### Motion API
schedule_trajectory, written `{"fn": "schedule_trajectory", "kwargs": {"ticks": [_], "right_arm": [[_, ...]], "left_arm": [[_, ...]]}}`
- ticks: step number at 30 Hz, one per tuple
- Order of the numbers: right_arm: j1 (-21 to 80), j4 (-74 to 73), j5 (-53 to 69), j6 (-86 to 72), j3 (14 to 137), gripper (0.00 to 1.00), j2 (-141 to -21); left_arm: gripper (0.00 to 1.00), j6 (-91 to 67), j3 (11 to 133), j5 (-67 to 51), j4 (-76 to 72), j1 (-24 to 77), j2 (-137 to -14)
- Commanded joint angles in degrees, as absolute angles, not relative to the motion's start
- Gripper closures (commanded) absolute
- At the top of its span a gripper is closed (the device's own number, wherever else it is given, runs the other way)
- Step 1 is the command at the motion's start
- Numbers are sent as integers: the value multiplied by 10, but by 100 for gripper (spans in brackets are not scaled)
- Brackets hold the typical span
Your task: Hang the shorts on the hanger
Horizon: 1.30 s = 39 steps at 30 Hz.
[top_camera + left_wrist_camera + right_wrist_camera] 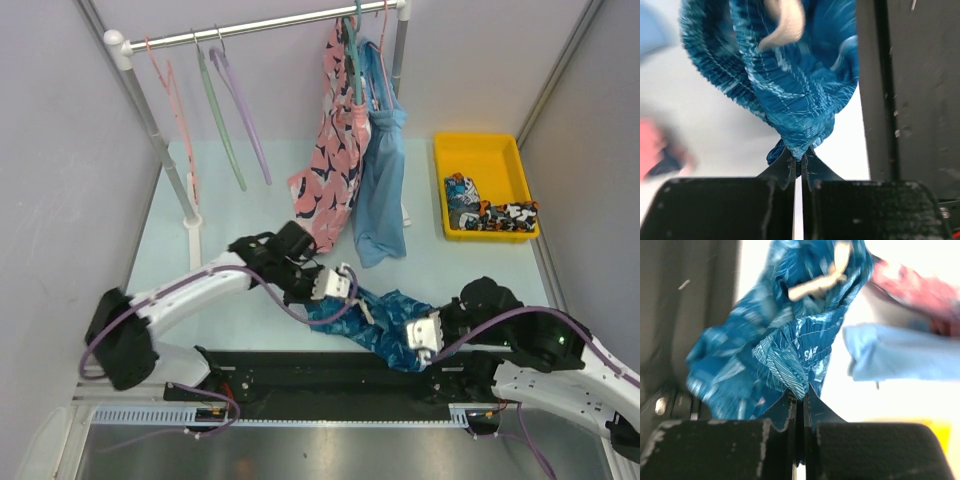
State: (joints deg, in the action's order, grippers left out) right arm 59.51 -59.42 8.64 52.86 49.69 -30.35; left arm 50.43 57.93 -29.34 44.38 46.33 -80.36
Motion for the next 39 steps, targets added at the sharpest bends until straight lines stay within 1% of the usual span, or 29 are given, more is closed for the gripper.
{"fn": "schedule_trajectory", "kwargs": {"ticks": [1, 3, 6, 8, 10, 11, 13, 14, 16, 19, 21, 24, 25, 27, 28, 29, 31, 32, 34, 36, 37, 38, 39], "right_arm": [[541, -462, 34, 385, 512, 100, -294], [531, -381, -24, 352, 519, 100, -298], [512, -258, -74, 349, 547, 100, -321], [498, -175, -78, 354, 586, 100, -358], [487, -138, -68, 365, 623, 100, -395], [480, -115, -51, 366, 648, 100, -436], [474, -93, -34, 360, 714, 100, -467], [473, -85, -13, 358, 734, 100, -496], [472, -87, 14, 351, 778, 100, -514], [472, -119, 40, 343, 789, 100, -519], [468, -175, 49, 346, 788, 100, -513], [445, -239, 95, 353, 759, 100, -498], [440, -247, 108, 359, 742, 100, -491], [428, -259, 139, 397, 683, 100, -479], [424, -262, 142, 411, 662, 100, -469], [420, -264, 149, 425, 616, 100, -465], [411, -255, 158, 462, 574, 100, -461], [407, -251, 166, 469, 537, 100, -465], [396, -238, 183, 490, 508, 100, -487], [373, -221, 208, 495, 481, 100, -502], [363, -203, 233, 497, 474, 100, -512], [339, -196, 247, 500, 468, 100, -526], [327, -189, 260, 504, 449, 100, -533]], "left_arm": [[100, 366, 641, -320, 483, 446, -644], [100, 343, 678, -281, 499, 445, -606], [100, 340, 743, -195, 535, 445, -590], [100, 353, 802, -127, 561, 445, -590], [100, 379, 851, -92, 580, 445, -595], [100, 384, 905, -74, 597, 445, -598], [100, 407, 964, -40, 619, 445, -607], [100, 411, 1019, -31, 636, 445, -616], [100, 424, 1088, -26, 672, 445, -626], [100, 437, 1118, -28, 707, 445, -633], [100, 440, 1104, -26, 711, 445, -624], [100, 443, 1029, -43, 696, 446, -600], [100, 440, 974, -49, 680, 448, -594], [100, 441, 912, -44, 662, 453, -582], [100, 430, 844, -34, 632, 454, -581], [100, 421, 813, -16, 614, 456, -580], [100, 406, 733, -9, 570, 458, -585], [100, 399, 710, -1, 553, 459, -589], [100, 387, 657, -1, 510, 459, -613], [100, 384, 627, 46, 470, 459, -627], [100, 376, 595, 66, 416, 459, -633], [100, 372, 580, 93, 392, 459, -635], [100, 368, 563, 95, 371, 459, -633]]}}
